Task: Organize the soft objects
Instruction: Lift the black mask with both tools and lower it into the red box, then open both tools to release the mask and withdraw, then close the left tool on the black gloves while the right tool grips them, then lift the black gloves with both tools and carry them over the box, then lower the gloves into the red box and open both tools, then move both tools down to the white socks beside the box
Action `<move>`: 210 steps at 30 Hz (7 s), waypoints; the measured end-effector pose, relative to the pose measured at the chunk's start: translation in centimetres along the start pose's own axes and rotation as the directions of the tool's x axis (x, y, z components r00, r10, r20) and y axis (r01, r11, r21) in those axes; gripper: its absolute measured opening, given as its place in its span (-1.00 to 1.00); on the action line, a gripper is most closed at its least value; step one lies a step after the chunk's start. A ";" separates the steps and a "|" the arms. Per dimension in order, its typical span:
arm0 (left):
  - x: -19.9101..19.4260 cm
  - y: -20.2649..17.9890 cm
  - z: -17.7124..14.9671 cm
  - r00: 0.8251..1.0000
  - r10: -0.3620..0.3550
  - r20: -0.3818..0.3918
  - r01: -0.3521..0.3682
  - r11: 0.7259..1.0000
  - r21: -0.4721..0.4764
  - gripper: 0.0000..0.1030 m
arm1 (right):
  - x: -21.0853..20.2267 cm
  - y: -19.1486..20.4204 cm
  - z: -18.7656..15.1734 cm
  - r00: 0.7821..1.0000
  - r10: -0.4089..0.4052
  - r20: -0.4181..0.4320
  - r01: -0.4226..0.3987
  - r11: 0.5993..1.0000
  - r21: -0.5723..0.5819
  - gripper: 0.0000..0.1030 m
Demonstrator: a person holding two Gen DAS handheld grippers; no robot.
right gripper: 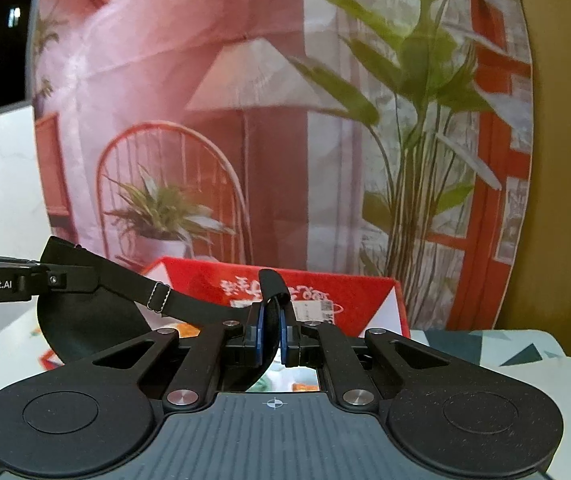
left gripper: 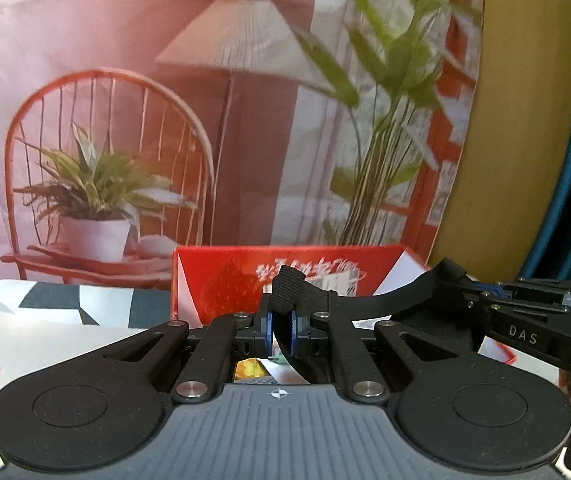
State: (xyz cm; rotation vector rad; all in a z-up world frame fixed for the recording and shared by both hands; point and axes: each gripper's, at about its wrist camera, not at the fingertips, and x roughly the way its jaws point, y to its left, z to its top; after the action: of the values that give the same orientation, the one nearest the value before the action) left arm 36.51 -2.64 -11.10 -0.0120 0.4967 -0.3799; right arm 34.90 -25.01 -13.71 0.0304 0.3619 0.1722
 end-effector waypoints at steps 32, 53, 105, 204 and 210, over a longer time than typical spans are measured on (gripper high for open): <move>4.7 1.1 -1.5 0.980 0.036 -0.195 -0.029 0.999 0.037 -0.76 | 4.8 -1.9 -2.9 0.975 -0.092 -0.205 0.091 0.996 -0.013 -0.80; -6.1 0.4 -6.8 0.995 -0.060 -0.084 0.061 0.998 0.006 0.10 | -6.6 -1.4 -7.1 0.998 -0.030 0.053 0.029 0.999 0.023 0.16; -2.5 -2.4 -15.9 0.970 -0.124 -0.208 0.125 0.992 -0.010 -0.71 | -6.0 1.6 -17.4 0.975 0.067 -0.214 -0.052 0.996 0.071 -0.78; -4.8 1.4 -3.8 0.999 0.016 0.037 -0.018 0.998 0.061 0.97 | -3.2 -1.4 -3.6 0.997 -0.059 0.042 0.056 0.997 0.053 0.99; -6.6 2.7 -6.2 0.999 0.037 0.030 -0.037 0.999 0.019 0.97 | -5.6 -1.1 -5.2 0.995 -0.043 0.087 0.040 0.999 0.037 0.99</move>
State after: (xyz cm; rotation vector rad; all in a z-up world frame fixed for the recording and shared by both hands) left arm 29.19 2.76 -13.78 0.0103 0.4631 -0.3478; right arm 28.06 -27.03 -16.64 0.0648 0.2780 0.1230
